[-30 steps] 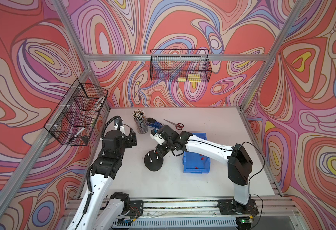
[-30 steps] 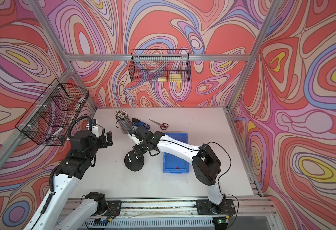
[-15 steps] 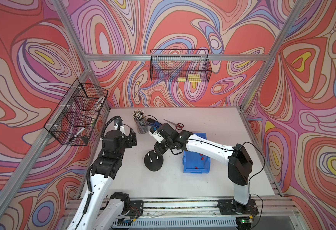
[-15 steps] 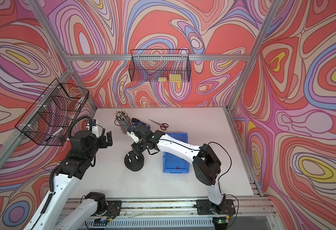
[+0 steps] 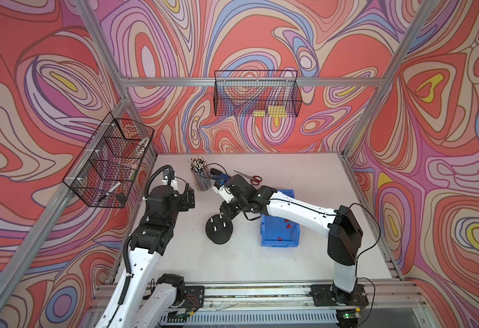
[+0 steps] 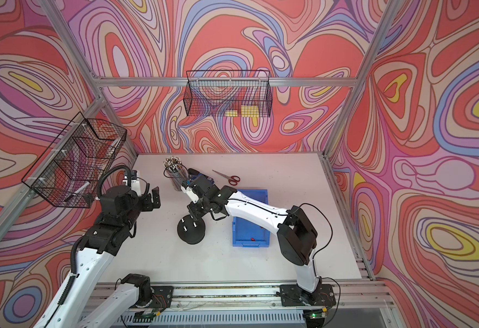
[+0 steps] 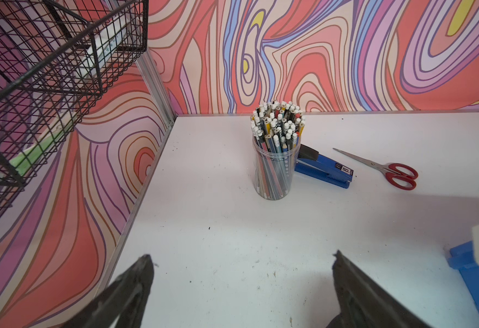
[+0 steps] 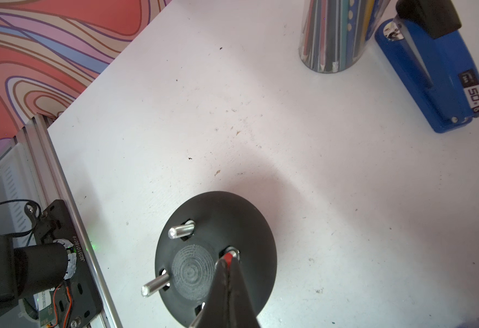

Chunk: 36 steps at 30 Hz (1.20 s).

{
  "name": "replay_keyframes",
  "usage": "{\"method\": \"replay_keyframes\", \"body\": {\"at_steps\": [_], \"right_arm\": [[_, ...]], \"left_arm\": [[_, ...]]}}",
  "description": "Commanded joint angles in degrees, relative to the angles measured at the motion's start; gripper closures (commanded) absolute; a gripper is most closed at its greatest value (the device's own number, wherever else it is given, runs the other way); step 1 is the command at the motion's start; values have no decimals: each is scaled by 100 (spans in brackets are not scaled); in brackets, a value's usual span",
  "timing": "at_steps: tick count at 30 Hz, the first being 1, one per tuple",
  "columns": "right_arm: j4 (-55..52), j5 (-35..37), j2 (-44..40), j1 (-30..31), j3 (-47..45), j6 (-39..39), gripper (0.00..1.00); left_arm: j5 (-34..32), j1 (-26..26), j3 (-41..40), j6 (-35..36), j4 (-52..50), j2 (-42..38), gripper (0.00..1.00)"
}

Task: Cover the protruding screws with screw protection sleeves
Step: Attach the screw protection sleeve to the screw.

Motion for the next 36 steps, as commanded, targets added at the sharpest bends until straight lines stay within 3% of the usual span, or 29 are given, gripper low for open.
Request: {"method": "replay_keyframes", "body": {"at_steps": [1,36], "right_arm": [[31,-33,-162,28,-64,33,100],[-88,-167,-43,29,-132,41,100]], "left_arm": [[38,46,-49,15,103,-9,2],[21,52,-46,24,99,17,2]]}}
